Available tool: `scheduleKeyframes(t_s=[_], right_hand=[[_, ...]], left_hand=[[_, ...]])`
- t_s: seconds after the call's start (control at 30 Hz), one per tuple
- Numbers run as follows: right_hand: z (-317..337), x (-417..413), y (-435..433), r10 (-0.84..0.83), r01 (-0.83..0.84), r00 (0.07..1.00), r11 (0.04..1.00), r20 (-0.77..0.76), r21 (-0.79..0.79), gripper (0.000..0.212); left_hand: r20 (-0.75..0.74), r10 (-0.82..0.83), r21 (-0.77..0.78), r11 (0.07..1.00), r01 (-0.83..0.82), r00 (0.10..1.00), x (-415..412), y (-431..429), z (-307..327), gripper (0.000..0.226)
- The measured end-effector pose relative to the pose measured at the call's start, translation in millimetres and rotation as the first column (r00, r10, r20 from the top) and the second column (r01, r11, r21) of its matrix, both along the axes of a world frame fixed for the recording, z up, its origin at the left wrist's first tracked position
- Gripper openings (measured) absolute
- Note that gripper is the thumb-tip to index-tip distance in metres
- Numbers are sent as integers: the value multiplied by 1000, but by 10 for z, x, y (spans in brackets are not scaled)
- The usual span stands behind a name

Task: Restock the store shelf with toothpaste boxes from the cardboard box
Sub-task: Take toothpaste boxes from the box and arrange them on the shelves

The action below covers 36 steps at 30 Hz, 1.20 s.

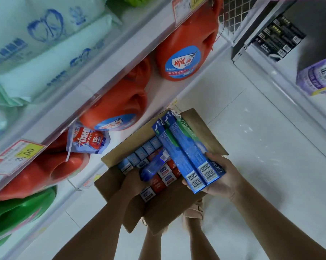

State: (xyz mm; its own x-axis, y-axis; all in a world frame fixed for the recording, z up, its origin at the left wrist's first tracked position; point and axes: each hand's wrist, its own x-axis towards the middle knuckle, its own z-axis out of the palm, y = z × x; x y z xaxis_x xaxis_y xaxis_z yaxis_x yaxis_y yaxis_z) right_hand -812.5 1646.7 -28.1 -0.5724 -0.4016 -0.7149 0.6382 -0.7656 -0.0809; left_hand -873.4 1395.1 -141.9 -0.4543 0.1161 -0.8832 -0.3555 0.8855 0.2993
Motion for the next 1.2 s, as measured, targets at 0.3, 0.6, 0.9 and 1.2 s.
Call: scheduleKeyframes(t_s=[0.3, 0.6, 0.9, 1.2], right_hand=[[838, -84, 125, 7, -13, 991, 999, -135, -44, 64], [2441, -263, 210, 9, 68, 935, 976, -354, 205, 78], [3538, -163, 103, -161, 279, 822, 950, -547, 138, 72], [4185, -242, -171, -151, 333, 786, 920, -599, 205, 79]], left_hand=[[17, 118, -35, 993, -117, 993, -166, 372, 972, 15], [326, 555, 601, 503, -621, 765, -468, 1307, 3456, 34], [143, 507, 700, 555, -449, 850, -537, 1459, 4754, 42], [129, 474, 759, 518, -394, 871, -656, 1205, 5563, 47]])
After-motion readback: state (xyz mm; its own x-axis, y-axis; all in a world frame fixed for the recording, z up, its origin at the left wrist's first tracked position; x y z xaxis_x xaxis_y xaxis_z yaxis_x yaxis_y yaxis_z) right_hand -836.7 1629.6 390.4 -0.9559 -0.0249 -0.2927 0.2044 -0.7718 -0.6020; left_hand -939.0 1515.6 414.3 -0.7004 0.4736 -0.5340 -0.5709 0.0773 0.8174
